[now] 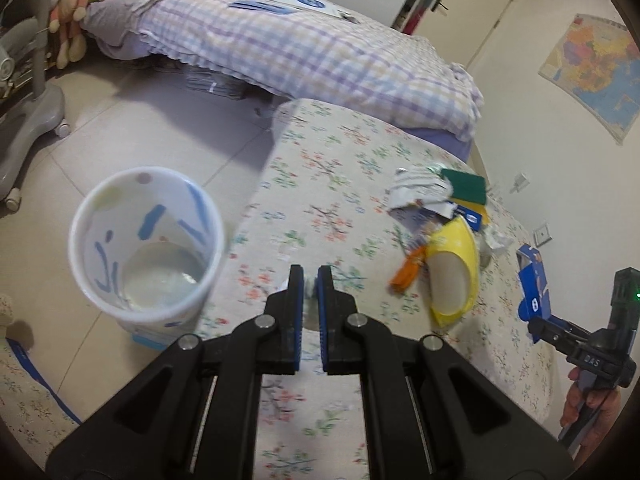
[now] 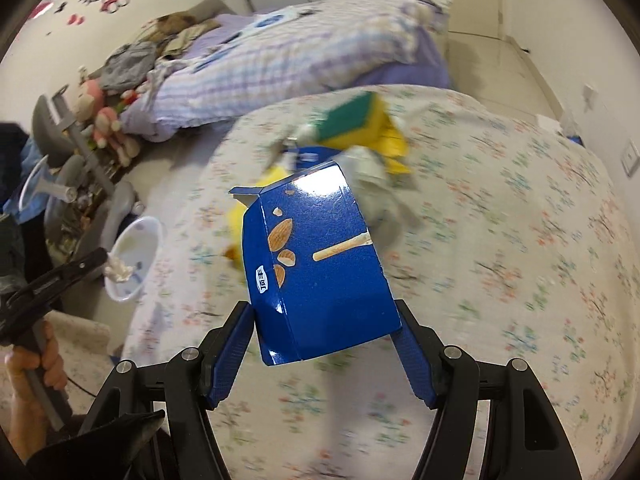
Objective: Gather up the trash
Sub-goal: 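Carry the blue box with the right gripper over the wastebasket and release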
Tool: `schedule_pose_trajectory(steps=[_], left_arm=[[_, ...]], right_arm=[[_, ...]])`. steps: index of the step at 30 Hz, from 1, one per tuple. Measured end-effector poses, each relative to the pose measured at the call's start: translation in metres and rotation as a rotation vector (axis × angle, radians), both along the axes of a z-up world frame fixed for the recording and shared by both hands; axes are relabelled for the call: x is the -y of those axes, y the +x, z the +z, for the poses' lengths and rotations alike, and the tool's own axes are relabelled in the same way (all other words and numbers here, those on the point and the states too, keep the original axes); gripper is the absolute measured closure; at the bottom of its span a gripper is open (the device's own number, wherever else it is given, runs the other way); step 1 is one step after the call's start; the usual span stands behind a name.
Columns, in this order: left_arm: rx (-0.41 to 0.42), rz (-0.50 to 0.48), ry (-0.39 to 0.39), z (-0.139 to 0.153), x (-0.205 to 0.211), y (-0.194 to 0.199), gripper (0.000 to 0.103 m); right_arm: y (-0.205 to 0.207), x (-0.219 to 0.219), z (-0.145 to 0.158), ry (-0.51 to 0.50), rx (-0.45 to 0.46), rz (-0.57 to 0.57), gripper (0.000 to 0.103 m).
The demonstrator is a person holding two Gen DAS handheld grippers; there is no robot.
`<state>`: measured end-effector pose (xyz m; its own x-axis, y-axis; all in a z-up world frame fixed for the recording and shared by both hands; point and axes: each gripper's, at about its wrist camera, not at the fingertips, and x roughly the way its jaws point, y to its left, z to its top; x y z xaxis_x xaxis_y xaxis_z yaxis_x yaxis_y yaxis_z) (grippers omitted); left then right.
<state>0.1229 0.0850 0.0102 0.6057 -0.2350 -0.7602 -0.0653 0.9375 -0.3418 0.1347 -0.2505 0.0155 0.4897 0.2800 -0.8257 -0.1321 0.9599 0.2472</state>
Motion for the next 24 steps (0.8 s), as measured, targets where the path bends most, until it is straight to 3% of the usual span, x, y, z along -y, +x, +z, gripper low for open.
schedule_pose_trajectory(steps=[9,14,15,16,17,19,24], left_arm=[[0.038,0.140,0.095,-0.018,-0.076,0.003,0.095],[0.008,0.193,0.118,-0.031,-0.102,0.006,0.095],[0.000,0.202,0.129,-0.032,-0.105,0.006,0.092],[-0.029,0.206,0.143,-0.035,-0.109,0.006,0.076],[-0.071,0.218,0.156,-0.038,-0.113,0.007,0.046],[-0.114,0.270,0.184,-0.041,-0.122,0.004,0.020],[-0.187,0.353,0.207,-0.041,-0.143,-0.005,0.020]], right_arm=[[0.026,-0.094,-0.005,0.002,0.014,0.151,0.033],[0.042,-0.140,-0.015,0.001,0.015,0.207,0.033],[0.045,-0.149,-0.018,0.002,0.011,0.215,0.033],[0.048,-0.158,-0.022,0.000,0.006,0.224,0.033],[0.051,-0.166,-0.025,-0.002,0.000,0.232,0.033],[0.054,-0.180,-0.032,-0.004,-0.011,0.245,0.033],[0.064,-0.214,-0.047,-0.018,-0.027,0.278,0.033]])
